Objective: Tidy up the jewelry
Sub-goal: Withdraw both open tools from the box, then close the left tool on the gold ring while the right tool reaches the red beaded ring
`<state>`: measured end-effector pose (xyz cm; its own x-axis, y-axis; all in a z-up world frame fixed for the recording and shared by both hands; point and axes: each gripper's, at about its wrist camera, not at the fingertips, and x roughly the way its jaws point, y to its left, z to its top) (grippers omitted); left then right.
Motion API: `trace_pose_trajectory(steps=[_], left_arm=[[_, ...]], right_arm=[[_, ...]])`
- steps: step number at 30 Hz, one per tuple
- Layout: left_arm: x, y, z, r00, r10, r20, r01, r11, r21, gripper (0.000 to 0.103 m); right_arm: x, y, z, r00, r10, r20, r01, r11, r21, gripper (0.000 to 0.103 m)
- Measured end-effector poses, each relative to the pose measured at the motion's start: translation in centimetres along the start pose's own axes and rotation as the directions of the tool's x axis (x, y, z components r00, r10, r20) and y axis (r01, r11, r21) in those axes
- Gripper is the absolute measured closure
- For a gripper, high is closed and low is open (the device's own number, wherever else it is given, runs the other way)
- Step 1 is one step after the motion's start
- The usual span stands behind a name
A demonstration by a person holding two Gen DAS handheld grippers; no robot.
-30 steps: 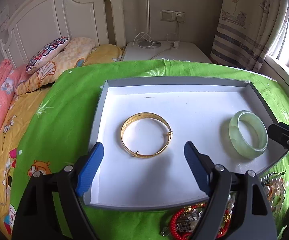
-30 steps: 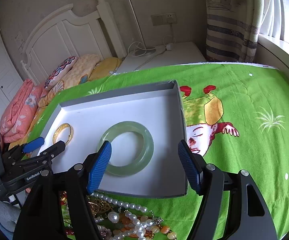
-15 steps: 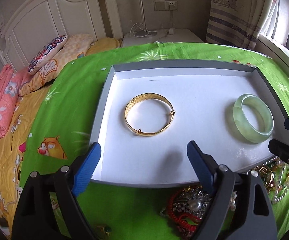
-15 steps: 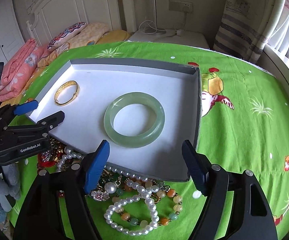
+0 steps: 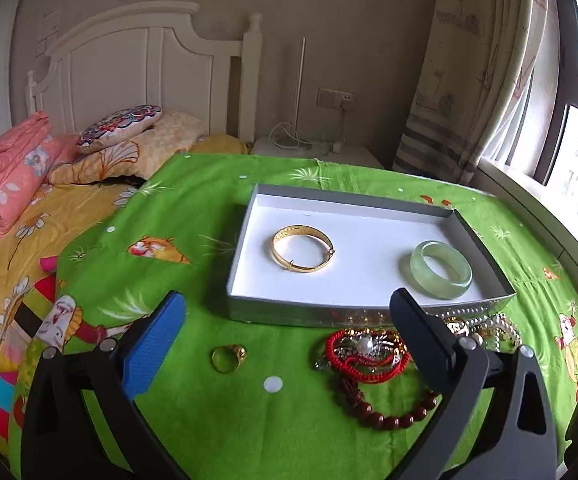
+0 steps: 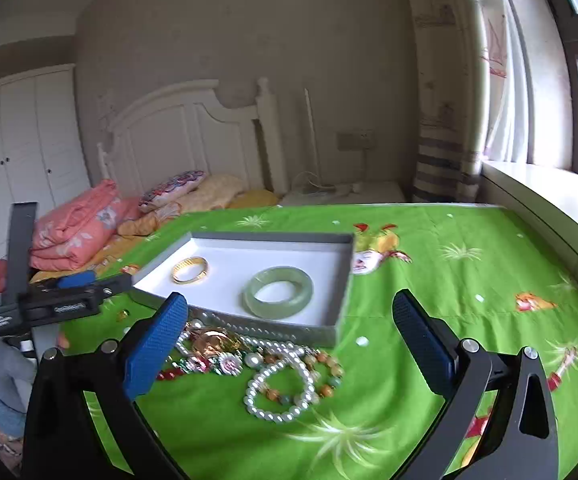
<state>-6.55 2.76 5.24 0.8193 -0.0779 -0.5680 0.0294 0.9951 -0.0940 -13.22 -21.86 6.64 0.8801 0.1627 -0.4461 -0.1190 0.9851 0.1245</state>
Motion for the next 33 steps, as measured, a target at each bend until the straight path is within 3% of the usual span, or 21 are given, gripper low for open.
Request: trace_pose_trajectory(steps=[3,6,9,15,18,22,26,28,30,33], left_arm=[[-2.0,1.0,-1.7,0.999,0.038,0.021,-0.037,0.999,-0.004,0.002],[-2.9,2.0,-2.9,0.999,0.037,-0.021,-0.036,0.999,0.031,0.002],[-3.0,2.9,-3.9,0.996,0.076,-0.054,-0.070,0.993,0.096,0.002],[-2.3,3.9,-4.4,0.992,0.036,-0.120,-0.027,0.997,0.075,0.003],[-0.7,3.6,-3.4,0.983,0.060,-0.174,-0.045,0.995,0.088,0.009],[1.1,3.9,-1.8,0.978,0.087,-0.191,-0.071,0.993,0.090,0.019],[3.2,3.6,-1.2,0.969,0.106,-0.222,-0.075,0.987,0.145,0.024],[4.2,3.5,-1.3,0.964,0.105,-0.246,-0.062,0.982,0.178,0.040],[5.0,3.7,-1.3,0.957,0.046,-0.285,-0.001,0.987,0.159,0.053],[5.4,3.9,-1.1,0.958,0.025,-0.287,0.021,0.988,0.155,0.057]], right_arm=[[1.0,-1.2,-0.8,0.995,-0.019,-0.103,0.025,0.998,0.057,0.004],[1.2,-1.3,-1.6,0.993,-0.001,-0.115,0.012,0.995,0.095,0.004],[1.9,0.4,-2.0,0.990,0.014,-0.143,-0.008,0.999,0.043,0.005],[3.1,3.6,-3.3,0.982,-0.020,-0.186,0.004,0.996,-0.087,0.007],[3.3,3.9,-3.5,0.981,-0.012,-0.194,-0.009,0.995,-0.103,0.015],[3.8,3.4,-3.7,0.976,0.027,-0.216,-0.042,0.997,-0.067,0.032],[3.7,3.1,-3.7,0.977,0.052,-0.208,-0.062,0.997,-0.044,0.034],[3.7,3.2,-3.7,0.976,0.057,-0.209,-0.067,0.997,-0.041,0.034],[3.7,3.1,-3.8,0.975,0.061,-0.212,-0.070,0.997,-0.039,0.034],[3.8,3.1,-3.7,0.974,0.066,-0.216,-0.076,0.996,-0.038,0.034]])
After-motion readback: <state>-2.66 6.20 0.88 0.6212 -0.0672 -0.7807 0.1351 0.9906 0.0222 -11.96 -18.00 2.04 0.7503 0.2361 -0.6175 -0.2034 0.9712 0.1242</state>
